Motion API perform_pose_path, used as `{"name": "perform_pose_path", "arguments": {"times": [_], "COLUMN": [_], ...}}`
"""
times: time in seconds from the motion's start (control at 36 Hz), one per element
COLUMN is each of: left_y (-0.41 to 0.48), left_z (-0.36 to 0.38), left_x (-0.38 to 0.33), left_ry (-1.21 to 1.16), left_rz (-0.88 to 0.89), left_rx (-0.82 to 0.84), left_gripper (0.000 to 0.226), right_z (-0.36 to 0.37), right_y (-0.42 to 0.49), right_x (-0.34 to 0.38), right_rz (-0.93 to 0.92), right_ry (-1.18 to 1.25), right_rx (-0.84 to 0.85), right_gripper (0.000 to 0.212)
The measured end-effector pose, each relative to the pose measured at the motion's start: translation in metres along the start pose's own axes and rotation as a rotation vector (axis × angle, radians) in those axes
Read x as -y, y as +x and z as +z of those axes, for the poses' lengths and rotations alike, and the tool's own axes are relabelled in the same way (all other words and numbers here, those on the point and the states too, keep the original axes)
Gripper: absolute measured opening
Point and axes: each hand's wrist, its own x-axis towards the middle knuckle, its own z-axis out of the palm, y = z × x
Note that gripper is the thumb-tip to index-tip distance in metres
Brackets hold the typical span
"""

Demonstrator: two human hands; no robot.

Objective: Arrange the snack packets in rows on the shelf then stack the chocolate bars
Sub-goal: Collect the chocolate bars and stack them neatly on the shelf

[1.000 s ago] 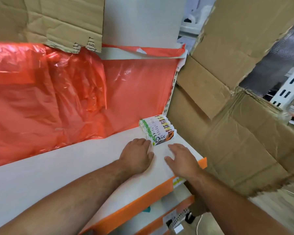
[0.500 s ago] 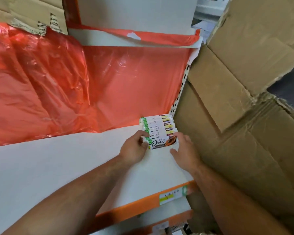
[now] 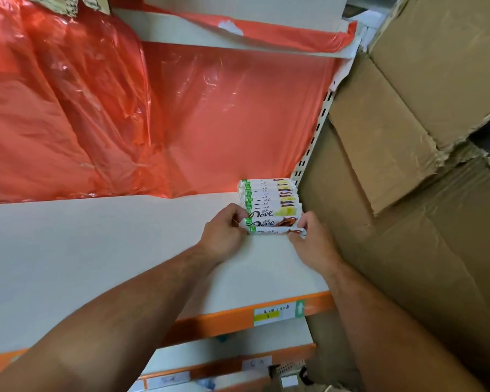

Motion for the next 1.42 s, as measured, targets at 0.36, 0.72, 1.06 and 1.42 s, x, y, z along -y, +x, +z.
{"name": "perform_pose_path", "arguments": {"times": [0.36, 0.72, 1.06, 1.42], "left_y": [0.0, 0.001, -0.042, -0.111], "left_z": [-0.007, -0.009, -0.032, -0.184], "left_x": [-0.005, 0.002, -0.003, 0.035], "left_ry": [-0.085, -0.064, -0.021, -0.027], "left_rz": [-0.081, -0.042, -0.111, -0.195], "left_rx": [-0.004, -0.029, -0.099, -0.236], "left_gripper": [0.022, 0.016, 0.016, 0.022], "right_z": [-0.009, -0.016, -0.004, 0.045], "right_y": [0.002, 0.006, -0.028, -0.092], "right_x": [-0.001, -0.008, 0.018, 0.131], "right_rz": [-0.018, 0.051, 0.049, -0.122], "right_ry": [0.249, 0.408, 0.334, 0.202], "right_rx": [0.13, 0.166, 0.218, 0.327], "right_gripper": [0.008, 0.009, 0.018, 0.011]}}
